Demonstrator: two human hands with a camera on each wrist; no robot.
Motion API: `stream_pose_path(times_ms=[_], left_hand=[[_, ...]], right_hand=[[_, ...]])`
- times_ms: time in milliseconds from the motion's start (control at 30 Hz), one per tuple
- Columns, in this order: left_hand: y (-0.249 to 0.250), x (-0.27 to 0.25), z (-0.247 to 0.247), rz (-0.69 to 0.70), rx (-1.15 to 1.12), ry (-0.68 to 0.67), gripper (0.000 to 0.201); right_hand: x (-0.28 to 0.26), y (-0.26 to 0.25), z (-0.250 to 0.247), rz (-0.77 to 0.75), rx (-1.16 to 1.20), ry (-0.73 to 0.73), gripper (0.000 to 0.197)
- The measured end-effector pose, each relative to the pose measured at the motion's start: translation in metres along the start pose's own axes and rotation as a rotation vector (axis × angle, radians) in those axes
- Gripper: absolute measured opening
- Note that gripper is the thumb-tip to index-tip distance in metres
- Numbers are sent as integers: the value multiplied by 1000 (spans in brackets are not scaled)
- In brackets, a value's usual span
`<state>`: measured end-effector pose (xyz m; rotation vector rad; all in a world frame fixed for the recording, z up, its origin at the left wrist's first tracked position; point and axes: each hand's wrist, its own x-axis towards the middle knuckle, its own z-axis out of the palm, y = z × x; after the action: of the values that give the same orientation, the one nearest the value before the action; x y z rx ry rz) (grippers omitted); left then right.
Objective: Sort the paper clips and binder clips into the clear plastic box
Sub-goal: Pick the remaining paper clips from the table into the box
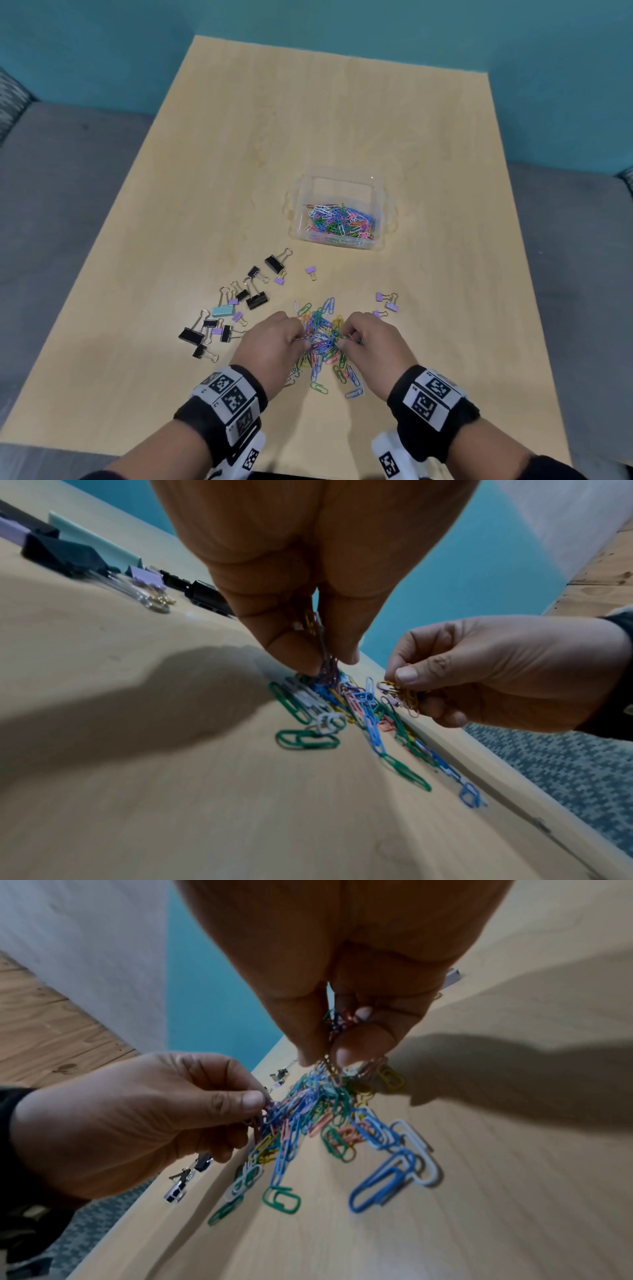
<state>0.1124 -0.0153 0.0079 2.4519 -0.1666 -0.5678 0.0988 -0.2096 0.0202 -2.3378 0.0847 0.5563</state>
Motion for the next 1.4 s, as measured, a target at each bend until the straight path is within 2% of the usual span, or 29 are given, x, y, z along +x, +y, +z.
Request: stream_pose_path(times_ms=[167, 333, 500, 567, 700, 800, 900, 933, 1000, 1067, 1200, 1267, 1333, 1400], left_hand=[[-4, 3, -2, -18, -81, -2, 11], [9, 13, -22, 3, -240, 34, 8], [38, 58, -55, -61, -537, 62, 17], [53, 84, -70, -47, -551, 125, 14], [73, 134, -89, 15, -427, 208, 12], [81, 151, -90, 59, -256, 188, 7], [75, 144, -91, 65, -69, 180, 25], [69, 136, -92, 73, -46, 204, 24], [53, 108, -90, 69, -102, 222, 12], [34, 71, -81, 43, -221, 104, 3], [-2, -11, -47, 8, -234, -408, 17], [-12, -38, -26, 37, -154, -547, 6], [-16, -50, -6, 90, -152, -511, 7], [-13, -51, 9, 91, -256, -359, 14]], right_hand=[[3, 5, -6, 93, 127, -54, 13], [14, -4, -22, 172, 465, -56, 7], [51, -30, -64, 134, 695, 5, 10], [75, -36, -80, 117, 733, 74, 15], [123, -49, -105, 112, 630, 249, 14], [140, -58, -111, 123, 543, 189, 8], [137, -51, -114, 94, 298, 140, 38], [127, -46, -115, 54, 199, 168, 38], [99, -35, -111, -49, 112, 200, 21], [61, -20, -97, -105, 98, 89, 3], [-10, 13, -48, -134, 9, -425, 7], [-32, 20, -26, -109, -22, -609, 14], [-41, 15, -7, -68, 9, -686, 18], [-40, 9, 11, -80, 51, -627, 21]])
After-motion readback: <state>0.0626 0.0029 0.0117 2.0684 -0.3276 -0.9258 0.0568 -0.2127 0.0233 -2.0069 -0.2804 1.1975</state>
